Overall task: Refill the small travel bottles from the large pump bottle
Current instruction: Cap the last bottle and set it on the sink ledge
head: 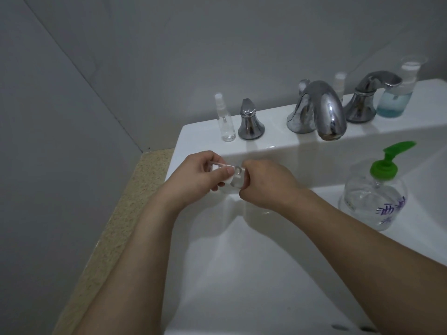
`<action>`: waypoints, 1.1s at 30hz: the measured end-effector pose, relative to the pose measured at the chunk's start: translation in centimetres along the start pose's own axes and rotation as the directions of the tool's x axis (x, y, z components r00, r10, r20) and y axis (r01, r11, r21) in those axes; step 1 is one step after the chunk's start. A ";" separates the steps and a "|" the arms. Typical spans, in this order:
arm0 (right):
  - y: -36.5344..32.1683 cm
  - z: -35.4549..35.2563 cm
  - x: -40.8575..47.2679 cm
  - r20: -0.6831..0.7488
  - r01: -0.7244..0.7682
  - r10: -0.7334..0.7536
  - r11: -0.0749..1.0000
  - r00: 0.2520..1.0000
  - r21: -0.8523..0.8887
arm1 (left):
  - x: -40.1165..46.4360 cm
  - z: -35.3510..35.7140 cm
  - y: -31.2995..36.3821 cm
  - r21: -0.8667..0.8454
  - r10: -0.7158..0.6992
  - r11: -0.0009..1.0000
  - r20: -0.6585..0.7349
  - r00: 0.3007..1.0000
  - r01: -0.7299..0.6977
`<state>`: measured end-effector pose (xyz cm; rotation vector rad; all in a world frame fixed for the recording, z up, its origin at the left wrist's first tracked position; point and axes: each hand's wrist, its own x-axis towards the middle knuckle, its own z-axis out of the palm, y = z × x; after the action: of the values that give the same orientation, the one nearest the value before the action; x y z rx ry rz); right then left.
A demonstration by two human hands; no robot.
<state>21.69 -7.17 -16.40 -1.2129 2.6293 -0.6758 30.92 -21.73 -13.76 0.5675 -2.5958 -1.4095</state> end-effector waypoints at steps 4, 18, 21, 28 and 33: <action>0.1 -0.3 0.1 -0.002 -0.005 0.005 1.000 1.000 0.019 | -0.2 -0.5 0.0 -0.058 0.112 0.992 0.031 0.993 -0.110; -0.1 -0.6 0.0 0.019 -0.011 0.010 0.999 1.000 0.044 | 0.1 0.0 0.0 -0.124 0.029 0.992 -0.019 0.999 -0.031; 0.0 -0.7 0.0 0.021 -0.011 0.010 0.999 1.000 0.041 | 0.1 -0.1 -0.1 -0.101 0.080 0.992 -0.010 0.997 -0.081; 0.4 -0.6 0.2 0.068 -0.012 0.005 0.994 0.998 0.108 | -0.2 0.0 0.0 -0.048 0.111 0.993 -0.003 0.994 -0.111; 0.4 -0.1 0.5 -0.070 -0.016 0.028 0.985 0.997 0.171 | -0.2 0.1 0.2 -0.226 0.070 0.969 -0.131 0.989 -0.098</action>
<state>21.00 -7.29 -16.49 -1.1295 2.5746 -0.9365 30.99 -21.47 -13.64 0.4880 -2.2910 -1.5679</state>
